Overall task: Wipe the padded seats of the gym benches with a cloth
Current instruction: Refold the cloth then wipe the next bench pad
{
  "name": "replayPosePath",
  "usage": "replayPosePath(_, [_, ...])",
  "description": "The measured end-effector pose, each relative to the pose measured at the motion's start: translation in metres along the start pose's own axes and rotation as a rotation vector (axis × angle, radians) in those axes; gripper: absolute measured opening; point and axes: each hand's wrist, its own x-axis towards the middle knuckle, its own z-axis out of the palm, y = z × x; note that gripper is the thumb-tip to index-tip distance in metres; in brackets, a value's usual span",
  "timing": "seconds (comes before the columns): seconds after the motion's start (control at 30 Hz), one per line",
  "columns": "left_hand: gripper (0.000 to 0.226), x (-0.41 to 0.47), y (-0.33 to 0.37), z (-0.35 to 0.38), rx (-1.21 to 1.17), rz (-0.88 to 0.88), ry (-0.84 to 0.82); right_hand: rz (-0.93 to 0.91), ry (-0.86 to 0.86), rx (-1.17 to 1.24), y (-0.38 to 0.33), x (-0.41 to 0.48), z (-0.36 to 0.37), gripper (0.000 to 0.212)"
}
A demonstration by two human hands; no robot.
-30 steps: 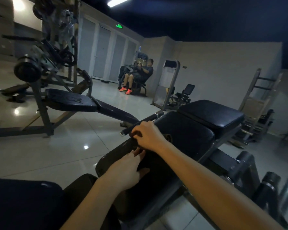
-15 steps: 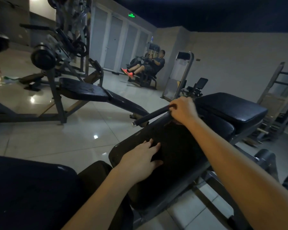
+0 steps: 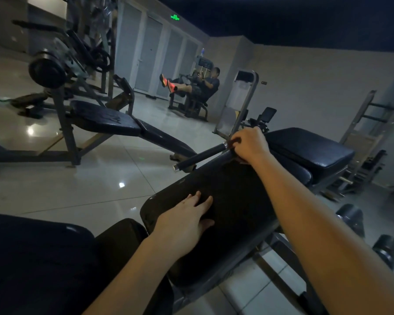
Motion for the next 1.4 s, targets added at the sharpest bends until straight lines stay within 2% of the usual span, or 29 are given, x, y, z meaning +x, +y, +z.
replayPosePath(0.07, [0.06,0.0,0.0,0.002,0.006,0.005,0.009,0.076,0.012,-0.028,-0.003,0.007,0.007,0.015])
replayPosePath(0.13, [0.06,0.001,-0.001,0.003,0.007,0.013,0.028,0.085,-0.069,-0.016,-0.018,0.008,0.007,0.014])
replayPosePath(0.23, [0.06,0.001,-0.002,0.005,0.005,0.018,0.037,-0.047,-0.269,0.033,-0.056,-0.001,0.007,0.013])
replayPosePath(0.37, [0.06,0.0,-0.001,0.003,0.024,-0.013,0.021,-0.237,-0.355,0.145,-0.107,-0.03,0.019,0.019])
replayPosePath(0.5, [0.059,-0.001,0.002,0.0,0.02,-0.011,-0.022,-0.297,-0.34,0.158,-0.092,-0.036,0.01,0.021])
replayPosePath(0.67, [0.06,-0.007,-0.008,-0.007,-0.083,0.02,-0.083,-0.048,-0.198,0.121,-0.032,-0.008,-0.009,0.02])
replayPosePath(0.73, [0.061,-0.008,-0.008,-0.007,-0.097,0.018,-0.096,-0.014,-0.133,0.128,-0.031,-0.011,-0.006,0.02])
replayPosePath(0.8, [0.061,-0.008,-0.007,-0.008,-0.108,0.013,-0.098,-0.042,-0.11,0.138,-0.041,-0.018,0.002,0.018])
replayPosePath(0.9, [0.061,-0.007,-0.006,-0.009,-0.133,-0.004,-0.103,-0.184,-0.194,0.204,-0.061,-0.033,0.008,0.018])
replayPosePath(1.0, [0.059,-0.011,-0.002,-0.004,-0.189,-0.027,-0.096,-0.3,-0.201,0.159,-0.078,-0.046,0.009,0.024])
replayPosePath(1.17, [0.057,-0.019,-0.001,0.004,-0.254,-0.026,-0.046,-0.354,-0.154,0.171,-0.067,-0.049,0.015,0.024])
replayPosePath(1.3, [0.056,-0.015,-0.006,0.0,-0.278,-0.032,-0.068,-0.136,0.019,0.012,-0.011,-0.023,0.0,0.018])
replayPosePath(1.4, [0.057,-0.008,-0.007,-0.003,-0.288,-0.042,-0.083,0.045,0.12,-0.001,0.018,-0.01,-0.011,0.02])
